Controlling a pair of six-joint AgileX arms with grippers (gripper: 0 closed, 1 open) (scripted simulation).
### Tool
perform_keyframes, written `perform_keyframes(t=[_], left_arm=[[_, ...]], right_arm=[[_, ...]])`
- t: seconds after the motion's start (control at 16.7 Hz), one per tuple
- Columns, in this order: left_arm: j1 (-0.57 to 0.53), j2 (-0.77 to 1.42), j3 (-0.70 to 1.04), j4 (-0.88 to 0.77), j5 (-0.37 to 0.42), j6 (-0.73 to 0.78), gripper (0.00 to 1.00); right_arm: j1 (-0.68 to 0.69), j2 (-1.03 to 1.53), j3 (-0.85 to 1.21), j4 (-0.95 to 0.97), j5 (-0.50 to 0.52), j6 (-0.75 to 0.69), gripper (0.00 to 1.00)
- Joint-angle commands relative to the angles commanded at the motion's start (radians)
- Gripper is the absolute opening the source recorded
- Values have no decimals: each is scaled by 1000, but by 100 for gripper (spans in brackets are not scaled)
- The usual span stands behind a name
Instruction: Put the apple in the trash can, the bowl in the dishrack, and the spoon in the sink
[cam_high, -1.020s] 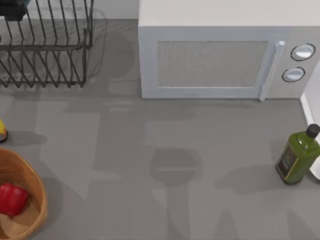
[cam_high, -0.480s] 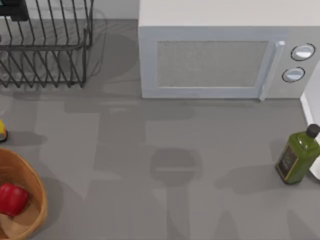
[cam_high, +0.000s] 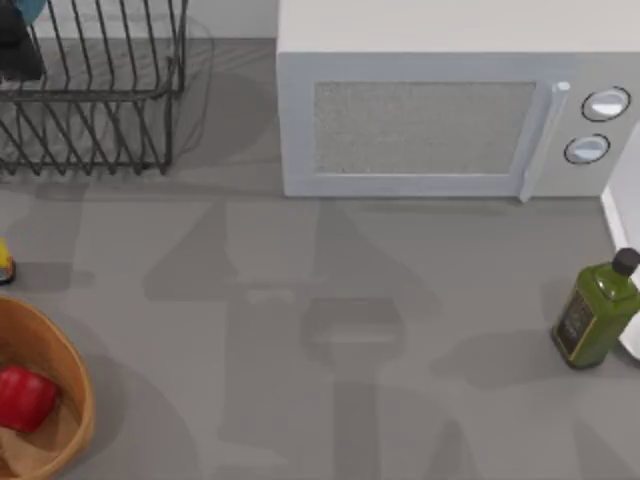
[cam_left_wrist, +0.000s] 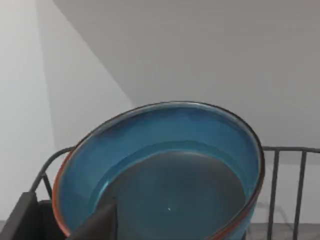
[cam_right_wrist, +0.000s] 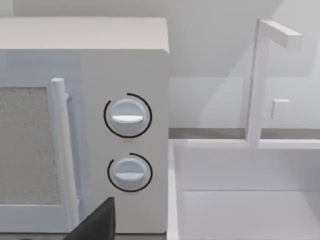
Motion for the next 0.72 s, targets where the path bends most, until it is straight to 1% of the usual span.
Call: perform_keyframes(t=[0.54,0.72], left_arm=[[-29,-902,-400,-356,-44,-5,100],[-40,-1165,-537,-478,-59,-8,100]], right_arm=[[0,0,0,0,0,0,100],[0,0,0,0,0,0,100]])
